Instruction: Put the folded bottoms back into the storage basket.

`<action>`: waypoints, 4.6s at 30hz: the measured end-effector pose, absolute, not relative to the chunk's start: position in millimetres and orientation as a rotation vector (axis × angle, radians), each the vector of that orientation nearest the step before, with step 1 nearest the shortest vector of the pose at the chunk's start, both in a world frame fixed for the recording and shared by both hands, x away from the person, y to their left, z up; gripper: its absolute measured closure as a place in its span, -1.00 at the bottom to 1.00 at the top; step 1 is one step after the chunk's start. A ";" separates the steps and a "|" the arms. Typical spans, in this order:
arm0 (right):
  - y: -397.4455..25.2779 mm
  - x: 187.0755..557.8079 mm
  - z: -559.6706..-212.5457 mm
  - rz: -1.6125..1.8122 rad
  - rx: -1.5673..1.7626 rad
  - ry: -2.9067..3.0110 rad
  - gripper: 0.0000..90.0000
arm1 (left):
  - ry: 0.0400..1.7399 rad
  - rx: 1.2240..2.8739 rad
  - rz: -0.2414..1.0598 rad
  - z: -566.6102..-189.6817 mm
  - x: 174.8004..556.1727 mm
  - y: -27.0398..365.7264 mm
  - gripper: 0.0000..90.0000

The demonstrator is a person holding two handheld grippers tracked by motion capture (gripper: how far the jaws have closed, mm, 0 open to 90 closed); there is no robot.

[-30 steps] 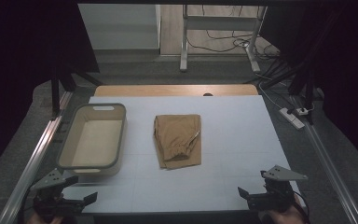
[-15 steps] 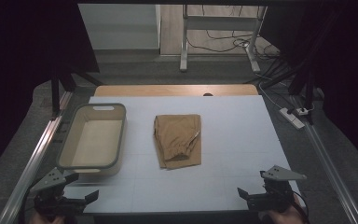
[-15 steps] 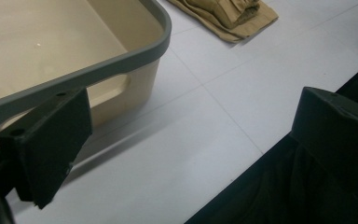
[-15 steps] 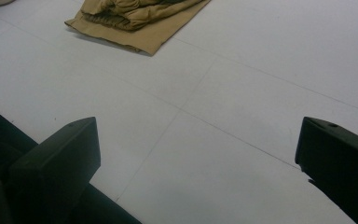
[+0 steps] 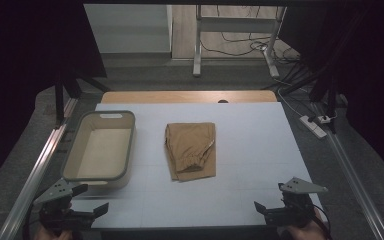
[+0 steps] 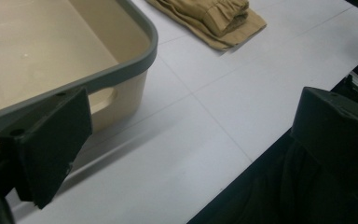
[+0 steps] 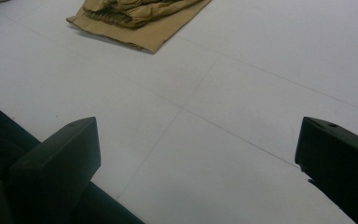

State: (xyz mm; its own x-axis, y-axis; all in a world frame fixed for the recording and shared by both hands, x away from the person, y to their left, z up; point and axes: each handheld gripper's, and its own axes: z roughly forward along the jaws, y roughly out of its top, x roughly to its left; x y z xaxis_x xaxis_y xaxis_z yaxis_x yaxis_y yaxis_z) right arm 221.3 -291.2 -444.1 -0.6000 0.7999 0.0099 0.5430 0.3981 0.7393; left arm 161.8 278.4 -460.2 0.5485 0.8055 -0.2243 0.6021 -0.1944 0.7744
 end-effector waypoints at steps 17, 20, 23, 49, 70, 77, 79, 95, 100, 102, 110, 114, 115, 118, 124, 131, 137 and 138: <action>-290.5 221.5 -444.3 1.021 1.156 2.325 -0.98 | 1.067 1.964 0.264 -456.0 170.5 260.5 -1.00; -290.5 221.5 -444.5 1.023 1.156 2.325 -0.98 | 1.063 1.978 0.263 -456.2 172.0 256.9 -1.00; -290.4 221.5 -444.6 1.025 1.154 2.326 -0.98 | 1.061 1.990 0.265 -455.7 173.1 253.9 -1.00; -290.6 220.9 -444.1 1.026 1.136 2.334 -0.98 | 0.966 2.005 0.249 -454.4 198.4 222.0 -1.00; -288.9 220.7 -444.6 1.013 1.127 2.343 -0.98 | 0.876 2.046 0.234 -452.0 225.7 193.3 -1.00; -288.6 220.5 -444.7 1.014 1.126 2.342 -0.98 | 0.867 2.074 0.239 -454.2 235.4 181.3 -1.00; -288.6 220.6 -444.8 1.015 1.127 2.343 -0.98 | 0.867 2.083 0.239 -455.6 239.4 176.5 -1.00; -288.4 220.5 -444.7 1.007 1.118 2.344 -0.98 | 0.908 2.107 0.247 -461.5 265.9 155.0 -1.00; -288.5 220.4 -444.7 1.009 1.116 2.344 -0.98 | 0.939 2.088 0.228 -465.8 276.1 150.7 -1.00; -288.5 220.5 -444.7 1.009 1.117 2.345 -0.98 | 0.949 2.090 0.230 -467.1 279.6 148.6 -1.00; -288.3 220.6 -444.8 1.008 1.111 2.348 -0.98 | 0.946 2.111 0.250 -471.9 294.5 136.6 -1.00; -288.3 220.6 -444.8 1.008 1.110 2.349 -0.98 | 0.948 2.116 0.259 -473.5 300.5 131.0 -1.00; -288.2 220.5 -444.8 1.009 1.110 2.349 -0.98 | 0.950 2.113 0.254 -474.1 302.5 129.4 -1.00; -288.2 220.4 -444.8 1.008 1.109 2.350 -0.98 | 0.951 2.120 0.254 -475.7 306.5 125.6 -1.00; -287.4 220.2 -445.0 1.004 1.105 2.351 -0.98 | 0.956 2.138 0.260 -479.3 317.6 118.6 -1.00; -287.2 220.2 -444.9 0.995 1.103 2.356 -0.98 | 0.968 2.139 0.262 -482.5 327.5 113.2 -1.00; -286.7 220.1 -445.1 0.991 1.099 2.357 -0.98 | 1.002 2.140 0.273 -489.7 336.5 109.2 -1.00; -286.5 220.1 -445.3 0.992 1.098 2.356 -0.98 | 1.005 2.141 0.273 -490.6 338.0 109.0 -1.00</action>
